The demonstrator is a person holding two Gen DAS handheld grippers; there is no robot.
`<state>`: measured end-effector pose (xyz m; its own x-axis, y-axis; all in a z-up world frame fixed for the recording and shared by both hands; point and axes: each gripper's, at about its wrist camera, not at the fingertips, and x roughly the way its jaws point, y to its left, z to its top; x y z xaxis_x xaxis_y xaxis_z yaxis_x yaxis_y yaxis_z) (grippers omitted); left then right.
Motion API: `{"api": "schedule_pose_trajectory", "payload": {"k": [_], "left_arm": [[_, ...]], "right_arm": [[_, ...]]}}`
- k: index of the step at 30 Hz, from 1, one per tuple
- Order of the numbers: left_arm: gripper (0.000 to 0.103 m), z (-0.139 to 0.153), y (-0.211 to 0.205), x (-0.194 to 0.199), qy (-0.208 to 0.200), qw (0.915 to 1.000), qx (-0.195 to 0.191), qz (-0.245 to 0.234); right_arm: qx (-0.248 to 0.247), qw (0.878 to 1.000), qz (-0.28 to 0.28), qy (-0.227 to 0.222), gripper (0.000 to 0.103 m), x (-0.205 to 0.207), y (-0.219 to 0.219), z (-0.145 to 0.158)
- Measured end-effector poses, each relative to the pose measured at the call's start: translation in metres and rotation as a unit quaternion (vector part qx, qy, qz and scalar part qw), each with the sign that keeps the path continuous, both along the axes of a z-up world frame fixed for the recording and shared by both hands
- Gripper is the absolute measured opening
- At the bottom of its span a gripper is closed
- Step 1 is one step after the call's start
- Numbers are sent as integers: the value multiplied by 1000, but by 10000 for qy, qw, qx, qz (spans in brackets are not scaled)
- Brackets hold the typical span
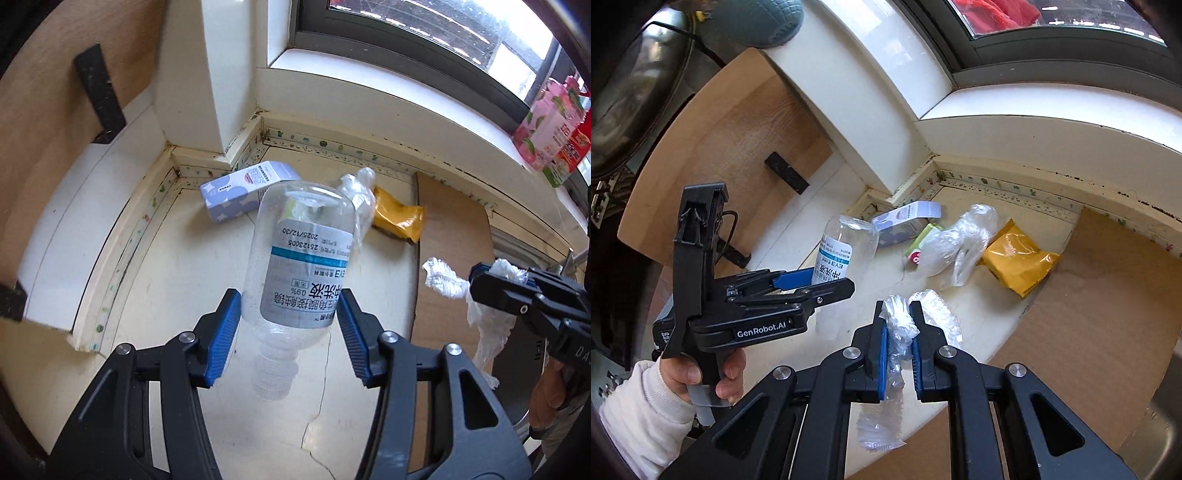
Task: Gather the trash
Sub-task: 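Grasp the clear water bottle with the left tool while the right tool grasps a plastic bag, then carry water bottle and plastic bag down over the bin and open both tools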
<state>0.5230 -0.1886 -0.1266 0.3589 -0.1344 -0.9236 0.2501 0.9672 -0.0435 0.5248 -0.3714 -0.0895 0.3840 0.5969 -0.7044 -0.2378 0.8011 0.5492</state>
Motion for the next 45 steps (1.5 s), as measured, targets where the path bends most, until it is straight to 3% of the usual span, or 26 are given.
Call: {"api": "schedule_pose_trajectory", "payload": {"k": [6,15,23,29,34,39,45], "left_arm": [[50,46,25,-84,-131,9996,-99,-240],[50,113,68,-234,-414,9964,-239,-698],[50,129,127,-363,-516,9952,-375,-740],[50,110,169,-439,-518,9962,-332,-611],[50,80,193,-478,-471,9974,-255,-489],[50,37,210,-503,-228,9991,-241,-275],[50,-36,225,-515,419,9984,-341,147]], "right_arm": [[-99,9994,-89,-331,10,-80,21,60],[-338,9963,-300,-733,10,-234,73,138],[-459,9949,-596,-669,10,-357,126,140],[-594,9947,-671,-502,10,-440,161,121],[-660,9952,-653,-324,10,-501,188,97],[-791,9950,-606,-78,10,-537,210,63],[-1005,9934,-378,404,10,-553,230,7]]}}
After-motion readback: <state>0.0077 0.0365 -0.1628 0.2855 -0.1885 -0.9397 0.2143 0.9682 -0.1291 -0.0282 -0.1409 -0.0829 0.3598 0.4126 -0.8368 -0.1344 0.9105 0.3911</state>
